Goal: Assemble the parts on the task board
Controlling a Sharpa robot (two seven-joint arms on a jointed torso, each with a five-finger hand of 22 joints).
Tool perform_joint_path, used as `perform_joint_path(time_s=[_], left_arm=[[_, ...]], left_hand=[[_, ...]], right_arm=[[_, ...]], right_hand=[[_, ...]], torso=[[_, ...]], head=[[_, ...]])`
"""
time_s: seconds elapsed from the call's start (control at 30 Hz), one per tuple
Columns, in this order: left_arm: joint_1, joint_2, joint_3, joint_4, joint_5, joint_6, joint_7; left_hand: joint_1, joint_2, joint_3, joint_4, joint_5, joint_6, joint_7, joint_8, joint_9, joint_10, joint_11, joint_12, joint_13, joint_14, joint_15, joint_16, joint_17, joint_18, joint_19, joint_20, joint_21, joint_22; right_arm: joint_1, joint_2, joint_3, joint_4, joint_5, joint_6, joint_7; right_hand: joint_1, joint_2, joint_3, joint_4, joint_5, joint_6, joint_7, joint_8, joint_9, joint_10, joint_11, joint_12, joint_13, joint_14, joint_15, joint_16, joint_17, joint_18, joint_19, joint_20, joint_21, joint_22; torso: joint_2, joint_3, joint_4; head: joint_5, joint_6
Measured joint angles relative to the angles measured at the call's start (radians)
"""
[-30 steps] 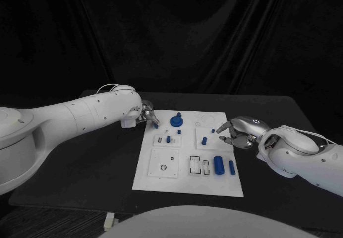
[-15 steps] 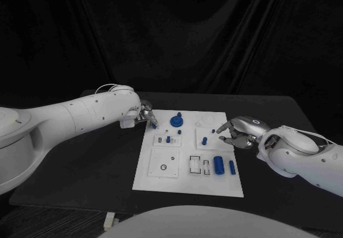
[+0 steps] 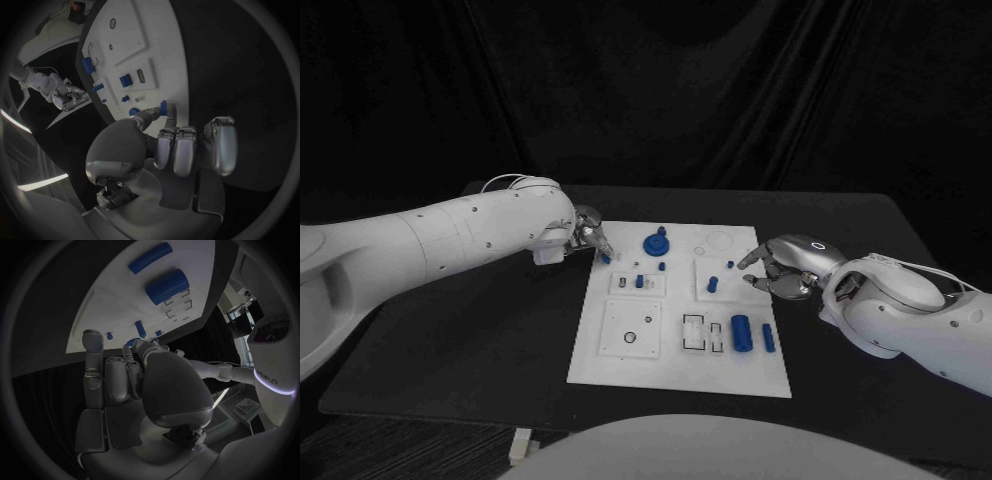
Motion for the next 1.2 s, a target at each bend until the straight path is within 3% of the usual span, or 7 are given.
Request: perform_joint_path(time_s=[0.23,0.57,0.77,1.2], left_arm=[[0.016,-0.07,0.0,0.13,0.0,-0.041,-0.016],[0.02,-0.122,0.0,0.26,0.0,-0.089,-0.043],[0.019,-0.127,0.0,0.284,0.0,-0.104,-0.052],[0.001,-0.109,-0.001,0.278,0.0,-0.12,-0.058]], left_hand=[[0.0,0.0,0.006,0.005,0.0,0.002,0.002,0.0,-0.003,0.0,0.0,0.0,0.0,0.004,-0.004,0.0,0.0,0.0,0.0,0.0,0.0,0.0],[-0.013,-0.006,0.017,0.003,0.0,0.002,0.002,0.0,-0.006,0.0,0.0,-0.005,0.0,0.004,-0.004,0.0,0.0,0.0,0.0,0.0,0.0,0.0],[-0.017,-0.007,0.025,0.0,-0.001,0.004,0.003,0.0,-0.006,0.0,0.0,-0.005,0.0,0.004,-0.003,0.0,0.0,0.0,0.0,0.0,0.0,0.0],[-0.024,-0.007,0.029,0.001,-0.004,0.002,0.001,0.0,-0.008,0.0,0.0,-0.008,0.0,0.004,-0.003,0.0,0.0,0.0,-0.004,-0.004,-0.004,0.0]], right_arm=[[0.0,-0.006,0.0,0.003,0.0,0.0,-0.002],[0.0,-0.007,0.0,0.004,0.0,0.001,-0.004],[0.0,-0.008,0.0,0.004,0.0,0.001,-0.005],[-0.003,-0.007,0.0,0.004,0.0,0.001,-0.005]], right_hand=[[0.0,0.0,0.0,0.0,0.0,0.0,0.0,0.0,0.0,0.0,0.0,0.0,0.0,0.0,0.0,0.0,-0.002,0.0,0.0,0.0,0.0,0.0],[0.0,0.0,0.0,0.0,0.0,0.0,0.0,0.0,0.0,0.0,0.0,0.0,0.0,0.0,0.0,0.0,-0.002,0.0,0.0,0.0,0.0,0.0],[0.0,0.0,0.007,-0.001,0.0,0.004,0.004,0.0,0.0,-0.004,0.004,0.0,0.0,0.0,0.0,-0.004,-0.002,0.0,0.0,0.0,0.0,0.0],[0.0,0.0,0.007,-0.001,0.0,0.004,0.004,0.0,0.0,-0.004,0.004,0.0,0.0,0.0,0.0,-0.003,-0.002,0.0,0.0,0.0,0.0,0.0]], torso=[[0.0,0.0,0.0004],[0.0,0.0008,0.0004],[0.0,0.0009,0.0008],[-0.001,-0.0002,0.001]], head=[[-0.001,0.0],[0.003,0.0],[0.008,0.0],[0.01,0.0]])
